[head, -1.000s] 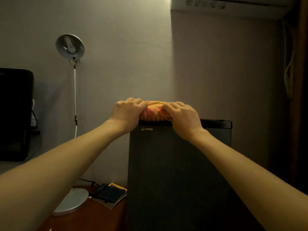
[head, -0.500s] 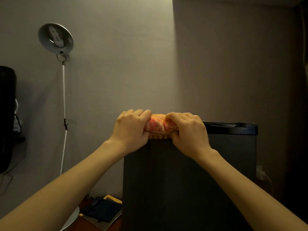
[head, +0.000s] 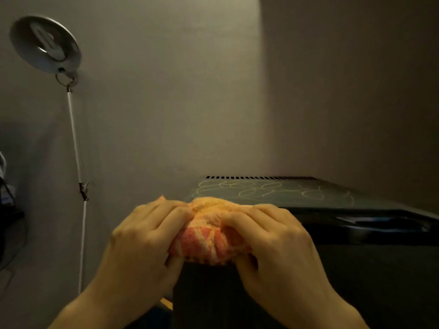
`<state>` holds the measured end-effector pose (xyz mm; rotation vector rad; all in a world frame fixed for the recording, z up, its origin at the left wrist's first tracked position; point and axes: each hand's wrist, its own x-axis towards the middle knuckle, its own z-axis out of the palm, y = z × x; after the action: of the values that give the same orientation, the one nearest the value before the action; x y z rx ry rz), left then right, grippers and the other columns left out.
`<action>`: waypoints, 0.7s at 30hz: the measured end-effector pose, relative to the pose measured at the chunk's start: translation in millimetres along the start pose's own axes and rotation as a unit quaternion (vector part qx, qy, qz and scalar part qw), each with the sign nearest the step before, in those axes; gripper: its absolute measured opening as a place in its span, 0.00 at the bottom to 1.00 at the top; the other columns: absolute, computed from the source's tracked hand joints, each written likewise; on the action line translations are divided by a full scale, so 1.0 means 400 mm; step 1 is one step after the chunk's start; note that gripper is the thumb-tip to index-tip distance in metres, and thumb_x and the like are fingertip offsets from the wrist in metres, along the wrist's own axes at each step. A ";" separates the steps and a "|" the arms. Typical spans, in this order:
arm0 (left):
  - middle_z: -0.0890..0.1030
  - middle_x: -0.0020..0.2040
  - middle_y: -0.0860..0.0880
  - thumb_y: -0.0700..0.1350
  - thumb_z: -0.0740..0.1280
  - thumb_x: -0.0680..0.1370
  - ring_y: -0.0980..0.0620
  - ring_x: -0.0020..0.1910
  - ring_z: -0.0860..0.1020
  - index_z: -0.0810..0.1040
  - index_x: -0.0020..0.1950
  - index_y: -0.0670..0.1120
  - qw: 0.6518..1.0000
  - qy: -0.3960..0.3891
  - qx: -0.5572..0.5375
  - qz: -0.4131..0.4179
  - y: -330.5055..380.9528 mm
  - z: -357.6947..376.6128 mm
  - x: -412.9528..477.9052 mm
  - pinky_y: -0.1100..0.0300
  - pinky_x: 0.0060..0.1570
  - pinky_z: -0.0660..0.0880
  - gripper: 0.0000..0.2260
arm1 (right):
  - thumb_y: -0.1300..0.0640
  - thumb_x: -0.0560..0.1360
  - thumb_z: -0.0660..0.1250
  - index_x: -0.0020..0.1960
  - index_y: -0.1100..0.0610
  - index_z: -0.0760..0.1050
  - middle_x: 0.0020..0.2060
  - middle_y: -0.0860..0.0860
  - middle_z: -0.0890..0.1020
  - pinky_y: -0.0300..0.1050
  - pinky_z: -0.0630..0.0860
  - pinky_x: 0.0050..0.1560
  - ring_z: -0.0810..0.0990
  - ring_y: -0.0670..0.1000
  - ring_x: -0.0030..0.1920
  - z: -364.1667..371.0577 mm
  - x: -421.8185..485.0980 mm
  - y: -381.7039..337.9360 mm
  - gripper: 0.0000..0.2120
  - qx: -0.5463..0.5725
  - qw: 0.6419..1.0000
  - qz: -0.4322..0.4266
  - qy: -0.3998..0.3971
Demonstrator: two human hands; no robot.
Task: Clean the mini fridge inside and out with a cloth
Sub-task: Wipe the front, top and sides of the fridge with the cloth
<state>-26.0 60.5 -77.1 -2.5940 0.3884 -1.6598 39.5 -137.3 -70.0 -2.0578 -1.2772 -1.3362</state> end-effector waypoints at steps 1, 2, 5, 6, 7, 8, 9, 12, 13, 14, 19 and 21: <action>0.81 0.54 0.52 0.45 0.65 0.66 0.50 0.52 0.78 0.77 0.55 0.49 1.000 -0.014 -0.005 0.006 -0.006 -0.002 0.005 0.53 0.60 0.72 0.17 | 0.48 0.69 0.58 0.58 0.44 0.72 0.52 0.42 0.81 0.43 0.74 0.51 0.78 0.46 0.52 0.000 0.006 0.003 0.18 -0.004 1.000 -0.005 -0.004; 0.81 0.54 0.52 0.45 0.65 0.66 0.50 0.53 0.78 0.75 0.56 0.50 1.000 -0.025 -0.010 0.011 -0.012 -0.005 0.011 0.54 0.60 0.72 0.17 | 0.48 0.68 0.58 0.58 0.44 0.71 0.52 0.43 0.81 0.43 0.74 0.51 0.78 0.47 0.52 -0.001 0.012 0.006 0.18 -0.009 1.000 -0.008 -0.010; 0.81 0.54 0.51 0.47 0.64 0.68 0.51 0.54 0.76 0.74 0.56 0.50 0.999 -0.040 -0.025 0.013 -0.015 -0.011 0.027 0.56 0.58 0.71 0.17 | 0.49 0.68 0.59 0.57 0.45 0.72 0.51 0.44 0.80 0.46 0.72 0.51 0.78 0.49 0.52 -0.003 0.019 0.008 0.17 -0.002 0.999 -0.003 -0.033; 0.81 0.54 0.51 0.47 0.64 0.68 0.51 0.54 0.76 0.74 0.56 0.50 0.999 -0.041 -0.031 0.013 -0.013 -0.013 0.032 0.57 0.58 0.70 0.17 | 0.49 0.68 0.58 0.57 0.44 0.72 0.52 0.44 0.80 0.47 0.72 0.51 0.78 0.49 0.53 -0.006 0.020 0.008 0.17 0.005 0.999 0.001 -0.041; 0.81 0.54 0.50 0.47 0.64 0.68 0.51 0.55 0.75 0.74 0.56 0.49 0.998 -0.043 -0.036 0.014 -0.011 -0.014 0.034 0.57 0.58 0.70 0.17 | 0.49 0.69 0.58 0.57 0.43 0.71 0.53 0.44 0.80 0.50 0.73 0.52 0.78 0.49 0.53 -0.008 0.021 0.007 0.17 0.009 0.999 0.007 -0.052; 0.81 0.54 0.49 0.46 0.64 0.69 0.51 0.55 0.75 0.74 0.57 0.49 0.998 -0.049 -0.039 0.012 -0.011 -0.016 0.036 0.56 0.58 0.70 0.16 | 0.50 0.69 0.57 0.57 0.43 0.71 0.53 0.44 0.79 0.51 0.75 0.51 0.78 0.49 0.54 -0.012 0.023 0.006 0.17 0.014 0.998 0.014 -0.067; 0.81 0.55 0.48 0.46 0.63 0.69 0.50 0.56 0.75 0.74 0.57 0.48 0.998 -0.056 -0.042 0.008 -0.010 -0.018 0.037 0.55 0.58 0.70 0.16 | 0.50 0.69 0.57 0.57 0.43 0.70 0.54 0.44 0.79 0.52 0.77 0.50 0.78 0.49 0.55 -0.017 0.025 0.006 0.17 0.021 0.996 0.021 -0.081; 0.80 0.56 0.47 0.47 0.63 0.71 0.48 0.58 0.75 0.73 0.59 0.47 0.995 -0.091 -0.045 -0.011 -0.006 -0.028 0.036 0.52 0.57 0.70 0.16 | 0.52 0.69 0.57 0.58 0.45 0.71 0.56 0.46 0.79 0.49 0.78 0.48 0.78 0.50 0.56 -0.038 0.026 0.007 0.18 0.054 0.990 0.039 -0.125; 0.80 0.57 0.47 0.47 0.62 0.72 0.48 0.58 0.75 0.73 0.59 0.47 0.993 -0.105 -0.047 -0.018 -0.002 -0.032 0.036 0.53 0.58 0.70 0.16 | 0.52 0.70 0.57 0.59 0.45 0.71 0.57 0.46 0.78 0.48 0.77 0.49 0.77 0.51 0.57 -0.044 0.025 0.008 0.18 0.062 0.986 0.043 -0.146; 0.80 0.57 0.47 0.47 0.62 0.72 0.47 0.58 0.75 0.74 0.59 0.47 0.991 -0.120 -0.049 -0.027 0.001 -0.037 0.037 0.53 0.58 0.70 0.16 | 0.53 0.70 0.57 0.61 0.45 0.70 0.58 0.46 0.78 0.48 0.77 0.51 0.76 0.51 0.59 -0.051 0.026 0.008 0.20 0.068 0.982 0.046 -0.171; 0.79 0.60 0.46 0.47 0.61 0.70 0.45 0.60 0.75 0.77 0.60 0.43 0.978 -0.193 -0.040 -0.063 0.009 -0.055 0.043 0.52 0.61 0.68 0.19 | 0.54 0.73 0.54 0.66 0.46 0.67 0.63 0.48 0.75 0.53 0.73 0.57 0.72 0.53 0.64 -0.071 0.039 0.013 0.21 0.095 0.961 0.068 -0.249; 0.78 0.61 0.47 0.47 0.61 0.71 0.45 0.62 0.75 0.76 0.61 0.44 0.972 -0.221 -0.042 -0.066 0.007 -0.060 0.047 0.52 0.61 0.68 0.20 | 0.54 0.73 0.54 0.66 0.47 0.67 0.63 0.49 0.75 0.52 0.72 0.58 0.71 0.54 0.64 -0.079 0.045 0.017 0.22 0.103 0.957 0.070 -0.261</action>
<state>-40.7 55.9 -50.6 -2.9988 0.2722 -1.0550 31.0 -154.1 -38.1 -2.3780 -1.3664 -0.5793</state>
